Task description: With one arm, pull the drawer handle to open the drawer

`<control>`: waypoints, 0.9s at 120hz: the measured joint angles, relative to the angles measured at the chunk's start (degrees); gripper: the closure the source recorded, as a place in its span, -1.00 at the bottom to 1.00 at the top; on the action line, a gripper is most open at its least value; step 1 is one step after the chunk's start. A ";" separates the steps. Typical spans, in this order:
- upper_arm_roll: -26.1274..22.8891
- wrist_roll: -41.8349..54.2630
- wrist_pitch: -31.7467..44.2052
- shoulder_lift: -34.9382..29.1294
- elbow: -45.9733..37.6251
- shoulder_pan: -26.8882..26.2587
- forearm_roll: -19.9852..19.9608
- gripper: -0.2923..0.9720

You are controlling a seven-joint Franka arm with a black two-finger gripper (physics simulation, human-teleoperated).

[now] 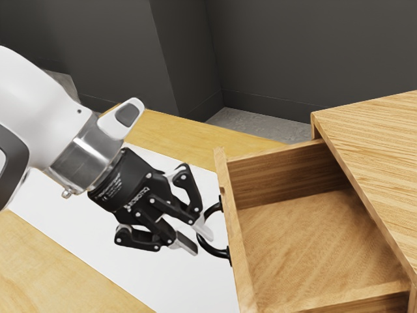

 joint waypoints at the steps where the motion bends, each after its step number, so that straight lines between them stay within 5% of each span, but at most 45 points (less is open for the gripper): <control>1: -0.04 0.00 0.00 -0.13 -0.11 0.07 0.00 0.42; 80: -5.52 -0.18 -2.56 -10.54 -6.09 7.70 -0.08 0.53; 108: -13.81 -0.80 -7.95 -15.49 -0.17 20.01 -0.17 -0.17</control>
